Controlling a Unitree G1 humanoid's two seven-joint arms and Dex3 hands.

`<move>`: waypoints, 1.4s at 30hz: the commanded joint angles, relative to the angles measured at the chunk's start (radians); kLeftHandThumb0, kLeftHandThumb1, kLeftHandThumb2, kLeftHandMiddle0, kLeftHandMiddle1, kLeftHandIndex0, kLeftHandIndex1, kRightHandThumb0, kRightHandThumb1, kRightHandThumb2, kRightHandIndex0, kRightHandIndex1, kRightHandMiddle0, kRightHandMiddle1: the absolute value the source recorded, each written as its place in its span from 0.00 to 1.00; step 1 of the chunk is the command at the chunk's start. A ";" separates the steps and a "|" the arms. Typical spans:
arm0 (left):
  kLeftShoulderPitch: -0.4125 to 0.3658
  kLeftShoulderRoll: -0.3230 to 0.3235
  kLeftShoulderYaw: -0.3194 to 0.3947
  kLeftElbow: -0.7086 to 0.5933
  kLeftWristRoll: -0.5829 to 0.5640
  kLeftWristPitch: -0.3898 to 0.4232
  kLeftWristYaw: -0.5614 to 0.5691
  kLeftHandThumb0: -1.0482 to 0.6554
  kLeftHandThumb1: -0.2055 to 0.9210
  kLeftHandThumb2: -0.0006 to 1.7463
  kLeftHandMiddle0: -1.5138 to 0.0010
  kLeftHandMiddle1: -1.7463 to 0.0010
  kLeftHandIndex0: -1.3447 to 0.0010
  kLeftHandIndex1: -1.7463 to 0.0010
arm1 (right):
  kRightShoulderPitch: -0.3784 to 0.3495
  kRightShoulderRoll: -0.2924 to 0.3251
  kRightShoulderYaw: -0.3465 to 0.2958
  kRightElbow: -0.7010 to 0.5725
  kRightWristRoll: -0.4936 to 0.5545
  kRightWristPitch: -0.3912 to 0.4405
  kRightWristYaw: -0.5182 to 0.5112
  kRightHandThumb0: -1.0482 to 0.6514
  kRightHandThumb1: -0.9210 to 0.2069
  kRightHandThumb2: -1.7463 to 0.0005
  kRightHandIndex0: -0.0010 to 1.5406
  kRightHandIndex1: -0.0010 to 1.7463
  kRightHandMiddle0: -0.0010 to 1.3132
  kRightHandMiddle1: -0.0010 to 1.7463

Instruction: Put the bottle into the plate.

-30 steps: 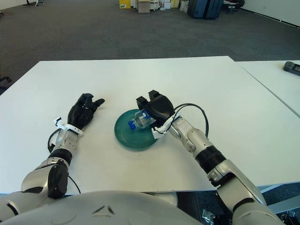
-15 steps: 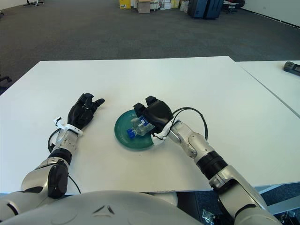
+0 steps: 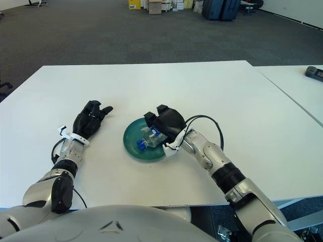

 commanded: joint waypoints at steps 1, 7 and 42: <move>0.000 0.002 0.001 0.018 0.011 0.005 0.010 0.40 1.00 0.30 0.64 0.25 0.85 0.00 | -0.035 0.019 -0.026 -0.029 0.037 -0.002 0.031 0.62 0.70 0.13 0.49 0.98 0.39 1.00; -0.003 0.000 0.002 0.021 0.011 0.010 0.014 0.40 1.00 0.30 0.65 0.25 0.85 0.00 | -0.035 0.041 -0.040 -0.028 0.079 0.001 0.071 0.62 0.69 0.13 0.49 0.99 0.39 1.00; 0.002 -0.013 0.001 0.008 0.028 0.002 0.055 0.41 1.00 0.30 0.66 0.24 0.85 0.00 | -0.127 0.067 -0.025 0.142 0.155 -0.165 0.114 0.05 0.03 0.68 0.04 0.15 0.02 0.38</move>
